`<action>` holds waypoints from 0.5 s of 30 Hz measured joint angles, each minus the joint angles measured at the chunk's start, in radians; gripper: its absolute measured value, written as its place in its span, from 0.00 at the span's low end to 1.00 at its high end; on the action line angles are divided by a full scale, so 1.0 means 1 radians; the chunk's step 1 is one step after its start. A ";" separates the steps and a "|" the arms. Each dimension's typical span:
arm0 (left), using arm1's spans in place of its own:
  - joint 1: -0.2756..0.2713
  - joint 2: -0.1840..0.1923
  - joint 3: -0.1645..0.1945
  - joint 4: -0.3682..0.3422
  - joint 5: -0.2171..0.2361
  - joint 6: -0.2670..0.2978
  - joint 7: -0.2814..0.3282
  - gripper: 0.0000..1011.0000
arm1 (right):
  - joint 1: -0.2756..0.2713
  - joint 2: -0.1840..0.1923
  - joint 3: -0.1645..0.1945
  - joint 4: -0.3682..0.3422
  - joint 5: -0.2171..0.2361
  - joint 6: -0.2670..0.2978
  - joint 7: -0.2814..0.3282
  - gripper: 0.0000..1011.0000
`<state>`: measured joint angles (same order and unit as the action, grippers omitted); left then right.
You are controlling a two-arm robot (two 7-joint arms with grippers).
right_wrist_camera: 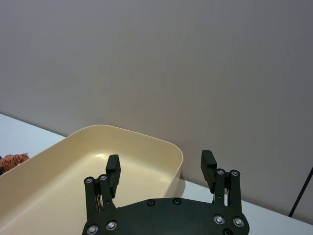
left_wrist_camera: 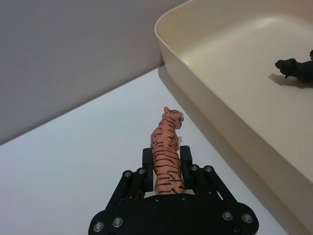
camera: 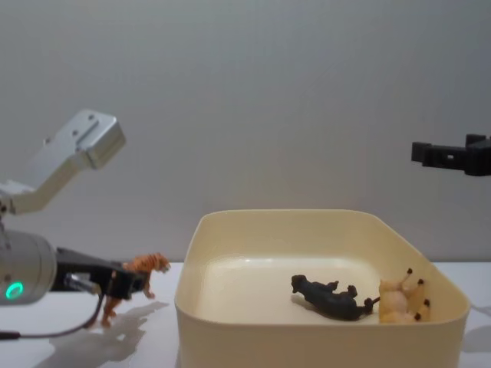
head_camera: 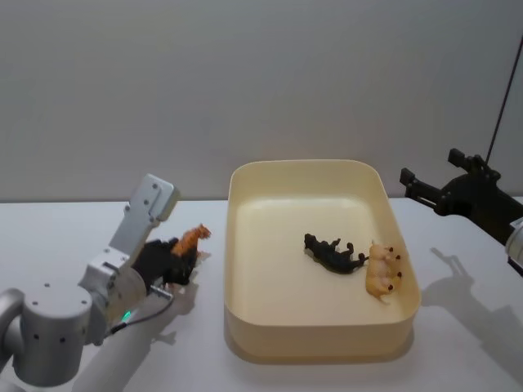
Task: Pick up the toy alternately with two hands and place it into the central storage box.
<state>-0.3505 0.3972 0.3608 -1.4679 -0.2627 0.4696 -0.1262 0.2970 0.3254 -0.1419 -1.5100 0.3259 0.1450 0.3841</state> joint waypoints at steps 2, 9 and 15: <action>-0.003 0.002 -0.002 -0.007 0.011 0.005 0.002 0.30 | 0.000 0.000 0.000 0.000 0.000 0.000 0.000 0.99; -0.022 0.012 -0.015 -0.037 0.062 0.018 -0.004 0.30 | 0.000 0.000 0.000 0.000 0.000 0.000 0.000 0.99; -0.045 0.019 -0.024 -0.050 0.098 0.008 -0.046 0.30 | 0.000 0.000 0.000 0.000 0.000 0.000 0.000 0.99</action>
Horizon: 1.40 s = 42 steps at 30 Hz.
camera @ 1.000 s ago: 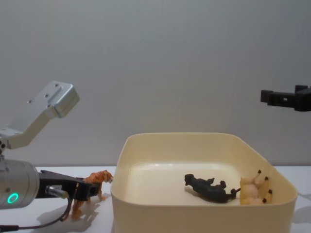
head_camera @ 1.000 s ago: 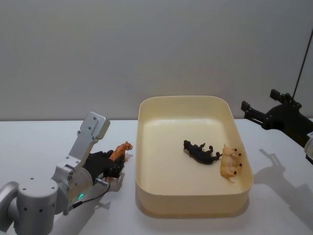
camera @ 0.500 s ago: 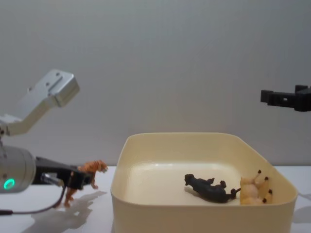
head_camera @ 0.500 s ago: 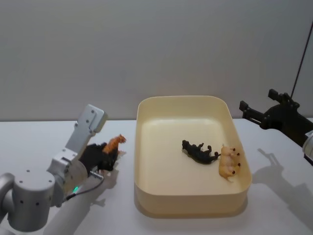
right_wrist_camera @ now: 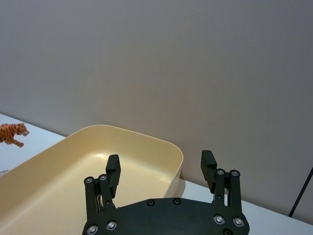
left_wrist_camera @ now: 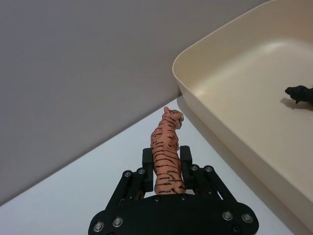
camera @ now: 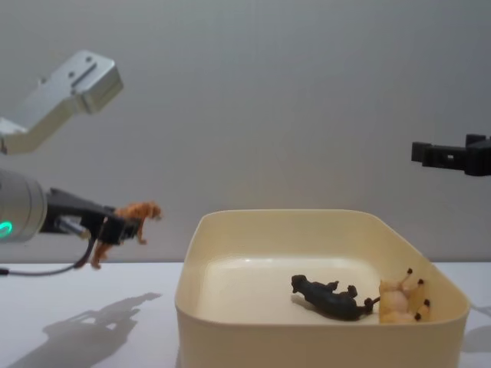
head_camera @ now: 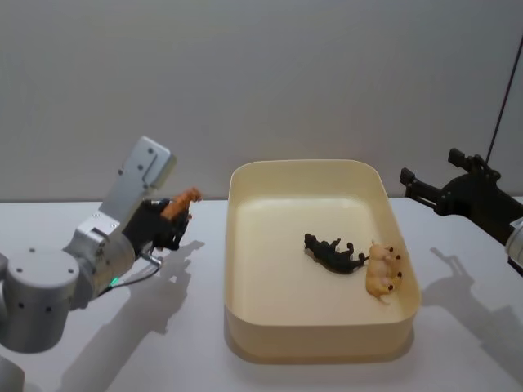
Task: Pick up the toy alternately with two hands and place it into the central storage box.
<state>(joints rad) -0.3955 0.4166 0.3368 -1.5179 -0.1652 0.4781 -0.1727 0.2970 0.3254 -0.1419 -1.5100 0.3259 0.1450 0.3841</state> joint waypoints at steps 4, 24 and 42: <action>-0.020 0.001 -0.004 0.000 0.019 -0.016 -0.041 0.30 | 0.000 0.000 0.000 0.000 0.000 0.000 0.000 0.99; -0.189 -0.048 -0.008 0.157 0.076 -0.180 -0.318 0.30 | 0.000 0.000 0.000 0.000 0.000 0.000 0.000 0.99; -0.281 -0.076 0.001 0.331 0.073 -0.301 -0.559 0.30 | 0.000 0.000 0.000 0.000 0.000 0.000 0.000 0.99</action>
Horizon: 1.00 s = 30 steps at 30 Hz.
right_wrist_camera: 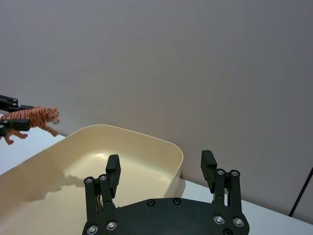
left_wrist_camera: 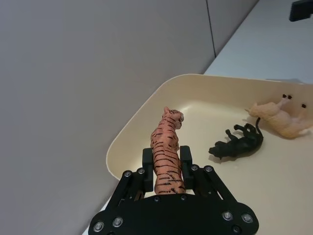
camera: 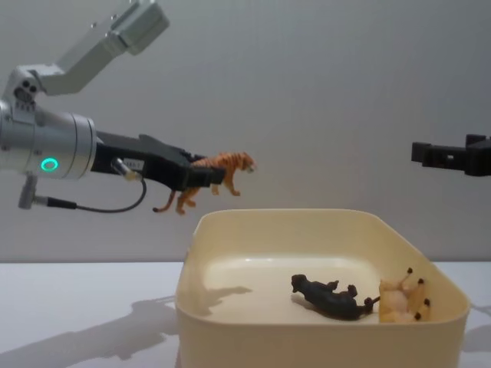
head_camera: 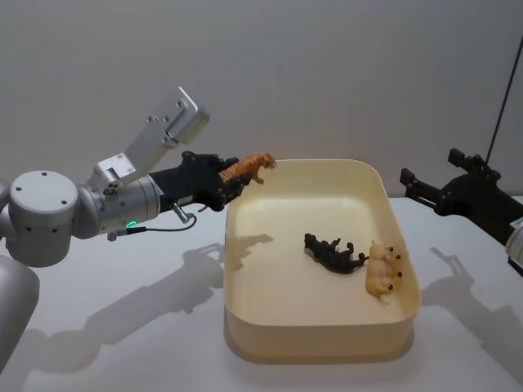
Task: Pick up the toy alternately with two hands and place it into the central storage box.
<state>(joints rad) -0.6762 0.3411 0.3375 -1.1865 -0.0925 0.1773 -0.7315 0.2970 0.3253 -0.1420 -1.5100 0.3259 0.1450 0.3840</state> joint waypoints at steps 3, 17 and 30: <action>-0.009 -0.003 0.005 0.030 -0.001 -0.022 -0.040 0.30 | 0.000 0.000 0.000 0.000 0.000 0.000 0.000 0.99; -0.016 -0.005 0.018 0.090 -0.006 -0.101 -0.105 0.44 | 0.000 0.000 0.000 0.000 0.000 0.000 0.000 0.99; -0.017 -0.005 0.022 0.110 -0.008 -0.131 -0.125 0.85 | 0.000 0.000 0.000 0.000 0.000 0.000 0.000 0.99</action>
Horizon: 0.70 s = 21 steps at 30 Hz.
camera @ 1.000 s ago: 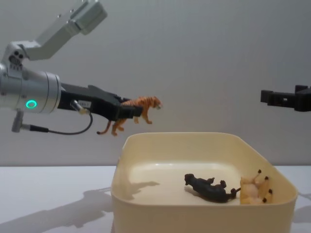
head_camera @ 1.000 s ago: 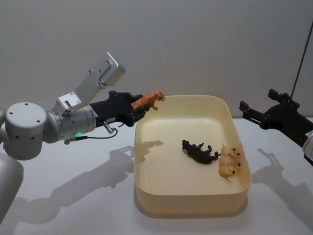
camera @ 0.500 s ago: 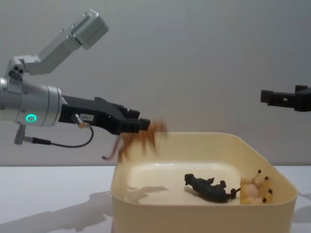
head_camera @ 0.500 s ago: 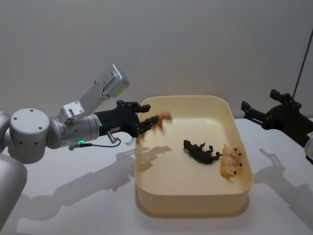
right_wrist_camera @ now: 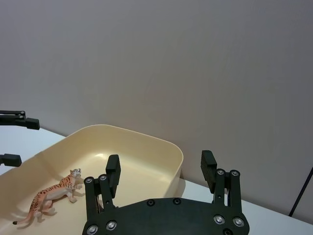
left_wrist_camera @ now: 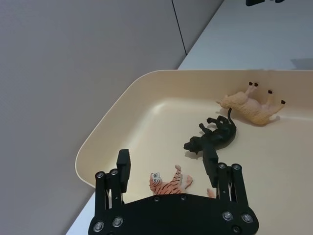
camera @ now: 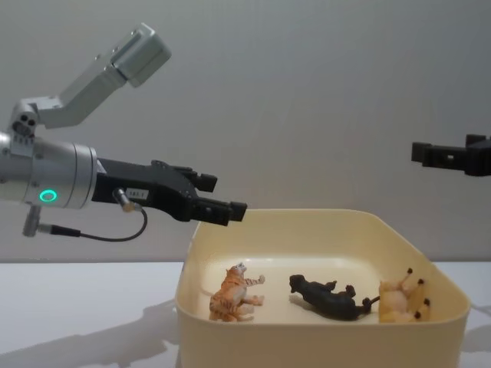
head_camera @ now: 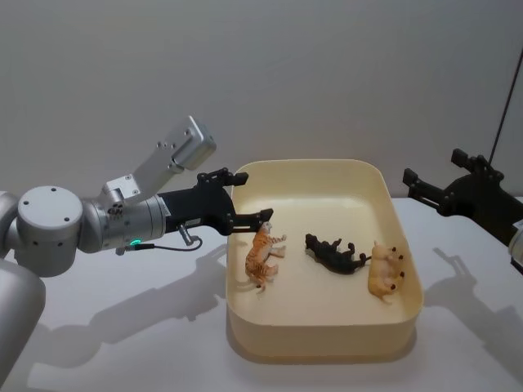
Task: Pick up the toy alternately with two hands and place it into the central storage box.
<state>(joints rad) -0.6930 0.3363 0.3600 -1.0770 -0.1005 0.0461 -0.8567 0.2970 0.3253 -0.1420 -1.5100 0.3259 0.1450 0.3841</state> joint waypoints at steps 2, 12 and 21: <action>0.000 0.000 0.000 0.001 0.000 -0.003 -0.002 0.92 | 0.000 0.000 0.000 0.000 0.000 0.000 0.000 0.99; 0.000 0.000 0.002 0.006 -0.001 -0.009 -0.007 0.99 | 0.000 0.000 0.000 0.000 0.000 0.000 0.000 0.99; 0.000 0.000 0.002 0.008 -0.001 -0.013 -0.009 0.99 | 0.000 0.000 0.000 0.000 0.000 0.000 0.000 0.99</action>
<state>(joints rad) -0.6933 0.3364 0.3621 -1.0688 -0.1017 0.0335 -0.8658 0.2971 0.3254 -0.1420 -1.5100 0.3259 0.1450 0.3841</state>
